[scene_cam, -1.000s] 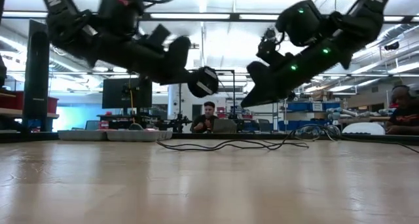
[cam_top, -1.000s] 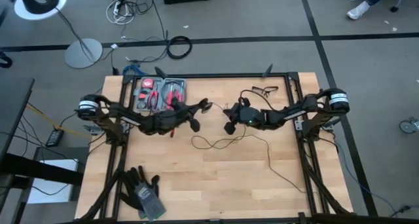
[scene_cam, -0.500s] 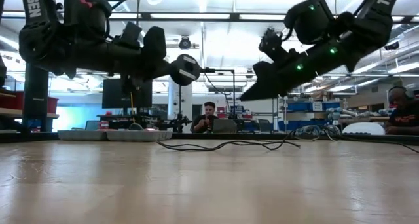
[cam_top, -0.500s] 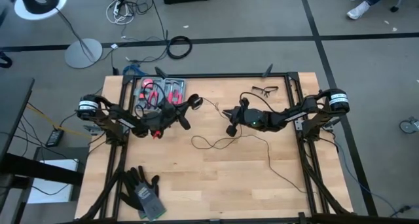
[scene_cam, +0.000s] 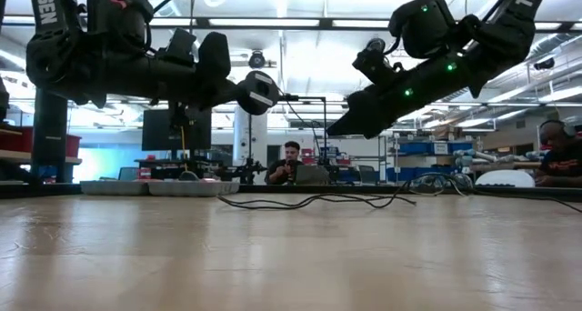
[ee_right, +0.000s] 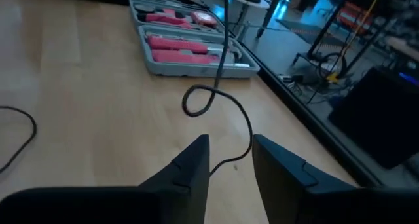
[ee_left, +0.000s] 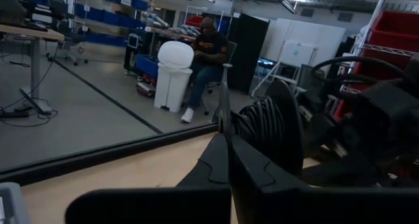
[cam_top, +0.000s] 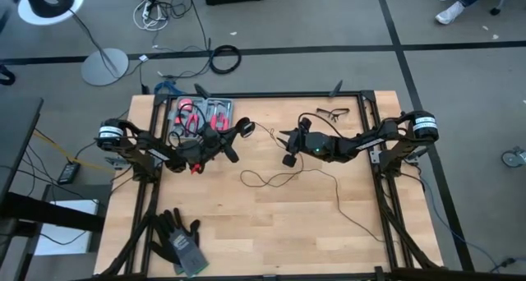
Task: Coil cords
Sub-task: Coil the black wire on the black spool
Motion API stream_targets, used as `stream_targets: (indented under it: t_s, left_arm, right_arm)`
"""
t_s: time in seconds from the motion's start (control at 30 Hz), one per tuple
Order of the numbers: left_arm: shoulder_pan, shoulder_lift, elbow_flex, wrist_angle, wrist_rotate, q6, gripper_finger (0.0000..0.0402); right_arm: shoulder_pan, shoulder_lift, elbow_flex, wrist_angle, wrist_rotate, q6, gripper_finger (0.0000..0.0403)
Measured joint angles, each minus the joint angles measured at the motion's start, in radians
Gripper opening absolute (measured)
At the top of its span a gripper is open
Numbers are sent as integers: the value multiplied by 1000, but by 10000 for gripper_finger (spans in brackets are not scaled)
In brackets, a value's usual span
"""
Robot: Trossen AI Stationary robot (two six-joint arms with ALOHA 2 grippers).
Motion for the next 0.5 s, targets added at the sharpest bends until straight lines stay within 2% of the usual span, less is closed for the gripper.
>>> stream_targets:
  t_s: [0.27, 0.5]
  left_arm:
    - [0, 0, 0, 23, 0, 0, 0]
    - [0, 0, 0, 22, 50, 3, 0]
  right_arm:
    - [21, 0, 0, -79, 0, 154, 112]
    - [48, 0, 0, -61, -2, 94, 110]
